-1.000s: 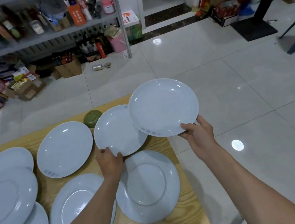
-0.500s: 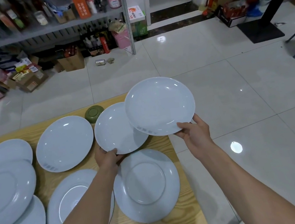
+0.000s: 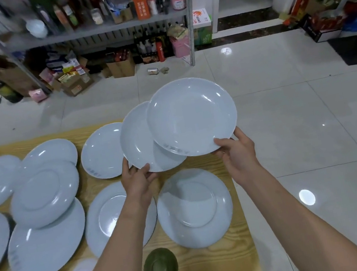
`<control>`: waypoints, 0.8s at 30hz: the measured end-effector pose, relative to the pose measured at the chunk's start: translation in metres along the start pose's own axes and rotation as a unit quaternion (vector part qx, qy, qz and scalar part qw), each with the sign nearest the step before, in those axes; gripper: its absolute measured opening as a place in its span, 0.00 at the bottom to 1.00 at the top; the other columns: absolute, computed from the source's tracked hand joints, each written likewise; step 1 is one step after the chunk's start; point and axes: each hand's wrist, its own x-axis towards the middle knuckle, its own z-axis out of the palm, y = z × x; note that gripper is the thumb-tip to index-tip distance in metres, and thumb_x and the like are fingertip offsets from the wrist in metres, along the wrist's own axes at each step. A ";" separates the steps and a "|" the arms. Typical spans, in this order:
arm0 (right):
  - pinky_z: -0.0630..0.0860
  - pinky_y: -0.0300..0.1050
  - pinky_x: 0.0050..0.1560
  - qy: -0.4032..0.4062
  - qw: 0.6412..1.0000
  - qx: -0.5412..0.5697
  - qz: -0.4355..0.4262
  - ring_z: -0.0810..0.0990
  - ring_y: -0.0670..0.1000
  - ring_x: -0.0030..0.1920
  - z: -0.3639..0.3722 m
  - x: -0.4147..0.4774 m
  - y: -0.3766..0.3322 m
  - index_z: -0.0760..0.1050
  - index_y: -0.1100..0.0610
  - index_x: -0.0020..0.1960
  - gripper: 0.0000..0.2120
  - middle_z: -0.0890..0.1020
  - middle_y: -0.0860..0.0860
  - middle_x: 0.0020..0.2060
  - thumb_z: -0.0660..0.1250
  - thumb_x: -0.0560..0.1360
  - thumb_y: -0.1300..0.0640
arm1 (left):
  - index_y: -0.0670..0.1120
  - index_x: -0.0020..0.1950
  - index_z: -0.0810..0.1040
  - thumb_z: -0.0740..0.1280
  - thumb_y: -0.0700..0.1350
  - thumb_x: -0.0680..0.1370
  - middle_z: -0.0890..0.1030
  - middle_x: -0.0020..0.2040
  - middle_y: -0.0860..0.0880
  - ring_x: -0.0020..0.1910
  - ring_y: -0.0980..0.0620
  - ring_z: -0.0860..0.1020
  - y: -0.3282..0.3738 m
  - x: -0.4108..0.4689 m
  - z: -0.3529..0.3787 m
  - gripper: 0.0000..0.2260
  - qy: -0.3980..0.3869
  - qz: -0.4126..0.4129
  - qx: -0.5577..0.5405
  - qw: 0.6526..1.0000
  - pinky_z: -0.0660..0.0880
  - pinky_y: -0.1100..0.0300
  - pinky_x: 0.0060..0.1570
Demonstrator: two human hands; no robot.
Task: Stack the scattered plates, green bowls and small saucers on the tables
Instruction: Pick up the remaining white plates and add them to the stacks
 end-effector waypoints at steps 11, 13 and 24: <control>0.80 0.53 0.56 -0.094 0.995 -0.021 0.012 0.83 0.57 0.50 0.080 -0.087 0.055 0.76 0.62 0.64 0.23 0.83 0.57 0.53 0.65 0.72 0.76 | 0.51 0.76 0.65 0.64 0.26 0.76 0.78 0.65 0.48 0.60 0.45 0.80 0.068 -0.074 -0.118 0.33 0.034 0.050 -0.114 0.992 0.82 0.48 0.50; 0.82 0.52 0.53 -0.120 0.992 -0.027 0.011 0.83 0.55 0.48 0.098 -0.111 0.071 0.77 0.61 0.63 0.21 0.84 0.55 0.50 0.64 0.73 0.76 | 0.51 0.76 0.64 0.64 0.25 0.75 0.78 0.65 0.44 0.59 0.43 0.80 0.077 -0.087 -0.152 0.34 0.046 0.060 -0.136 0.988 0.81 0.46 0.52; 0.81 0.49 0.48 -0.232 0.968 -0.063 0.075 0.83 0.56 0.50 0.200 -0.243 0.198 0.76 0.60 0.66 0.23 0.84 0.57 0.54 0.65 0.73 0.75 | 0.51 0.77 0.63 0.63 0.25 0.76 0.79 0.63 0.45 0.60 0.41 0.80 0.110 -0.180 -0.351 0.34 0.143 0.113 -0.217 0.959 0.80 0.44 0.53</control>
